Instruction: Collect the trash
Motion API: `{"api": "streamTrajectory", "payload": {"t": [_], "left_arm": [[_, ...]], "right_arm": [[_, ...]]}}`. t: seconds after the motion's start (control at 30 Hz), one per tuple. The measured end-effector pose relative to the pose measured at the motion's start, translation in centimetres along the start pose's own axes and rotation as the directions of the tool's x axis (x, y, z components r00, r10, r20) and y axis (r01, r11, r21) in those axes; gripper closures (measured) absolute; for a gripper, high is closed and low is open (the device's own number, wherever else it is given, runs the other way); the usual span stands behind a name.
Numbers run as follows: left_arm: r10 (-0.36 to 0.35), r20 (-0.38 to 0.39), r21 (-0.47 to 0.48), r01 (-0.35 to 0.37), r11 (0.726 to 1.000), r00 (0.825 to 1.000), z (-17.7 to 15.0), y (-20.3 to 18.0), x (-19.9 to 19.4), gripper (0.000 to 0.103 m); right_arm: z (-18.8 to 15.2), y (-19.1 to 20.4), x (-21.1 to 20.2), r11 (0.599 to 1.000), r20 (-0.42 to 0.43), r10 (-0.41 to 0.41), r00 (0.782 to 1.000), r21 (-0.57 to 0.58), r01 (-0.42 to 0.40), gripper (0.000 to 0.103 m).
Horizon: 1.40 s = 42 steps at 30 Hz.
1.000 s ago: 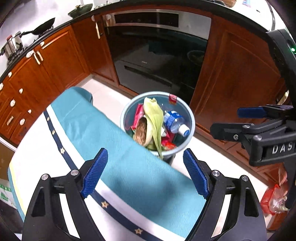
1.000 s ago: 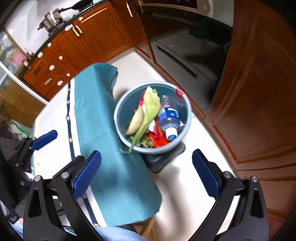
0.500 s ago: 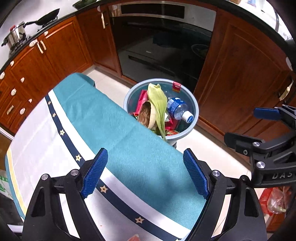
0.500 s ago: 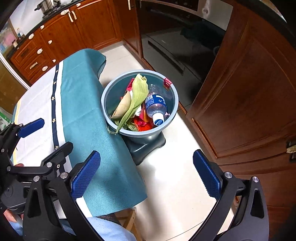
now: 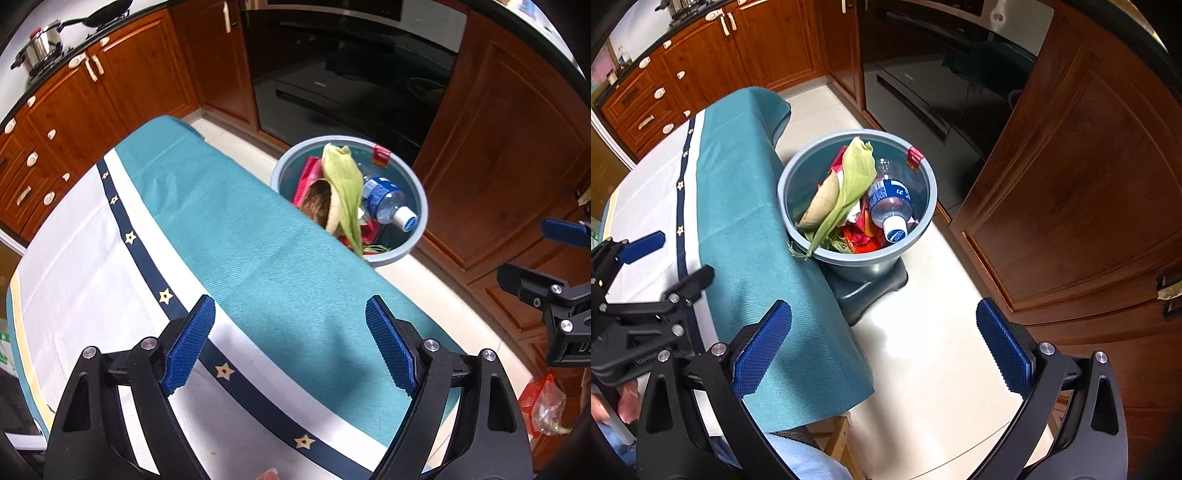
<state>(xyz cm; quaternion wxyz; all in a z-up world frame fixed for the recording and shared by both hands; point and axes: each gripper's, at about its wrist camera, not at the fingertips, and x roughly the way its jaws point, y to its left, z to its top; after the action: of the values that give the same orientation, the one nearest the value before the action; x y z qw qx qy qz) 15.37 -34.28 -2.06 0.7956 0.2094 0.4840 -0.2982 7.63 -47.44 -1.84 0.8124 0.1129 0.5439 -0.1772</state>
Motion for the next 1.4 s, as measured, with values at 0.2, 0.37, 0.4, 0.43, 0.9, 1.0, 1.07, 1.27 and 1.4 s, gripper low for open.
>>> {"api": "streamTrajectory", "payload": {"t": [0.2,0.37,0.4,0.43,0.9,1.0,1.07,1.27,1.4], "left_arm": [[0.007,-0.015,-0.025,-0.007,1.000,1.000,0.2,1.0,0.8,0.019],[0.007,-0.028,-0.042,-0.008,0.999,1.000,0.4,1.6,1.6,0.019],[0.008,-0.032,-0.045,-0.009,0.999,0.999,0.5,1.7,1.8,0.019],[0.008,-0.034,-0.047,-0.009,0.999,0.999,0.5,1.8,2.0,0.019],[0.011,-0.056,-0.037,-0.013,0.999,0.998,1.4,1.2,4.0,0.019],[0.012,-0.053,-0.031,-0.014,0.999,0.998,1.4,0.9,4.1,0.019],[0.013,-0.055,-0.030,-0.014,0.999,0.998,1.5,0.8,4.2,0.019],[0.011,-0.056,-0.035,-0.013,0.999,0.998,1.5,0.9,4.2,0.019],[0.010,-0.052,-0.036,-0.012,0.999,0.999,1.4,0.8,4.1,0.019]], "right_arm": [[0.1,0.0,1.4,1.000,-0.015,-0.018,1.000,0.002,0.018,0.006],[0.1,0.3,2.6,0.999,-0.029,-0.036,0.999,-0.012,0.036,0.006],[0.2,0.4,2.7,0.999,-0.031,-0.036,0.999,-0.014,0.035,0.006],[0.2,0.4,3.0,0.999,-0.035,-0.035,0.999,-0.017,0.035,0.006],[0.7,0.2,5.8,0.999,-0.077,-0.034,0.996,-0.009,0.033,0.006],[0.8,0.2,5.9,0.999,-0.078,-0.033,0.996,-0.007,0.032,0.006],[0.9,0.2,6.1,1.000,-0.080,-0.030,0.996,-0.005,0.030,0.006],[0.8,0.5,6.3,1.000,-0.084,-0.026,0.996,-0.008,0.025,0.006],[0.8,0.5,6.4,1.000,-0.085,-0.024,0.996,-0.008,0.024,0.006]]}}
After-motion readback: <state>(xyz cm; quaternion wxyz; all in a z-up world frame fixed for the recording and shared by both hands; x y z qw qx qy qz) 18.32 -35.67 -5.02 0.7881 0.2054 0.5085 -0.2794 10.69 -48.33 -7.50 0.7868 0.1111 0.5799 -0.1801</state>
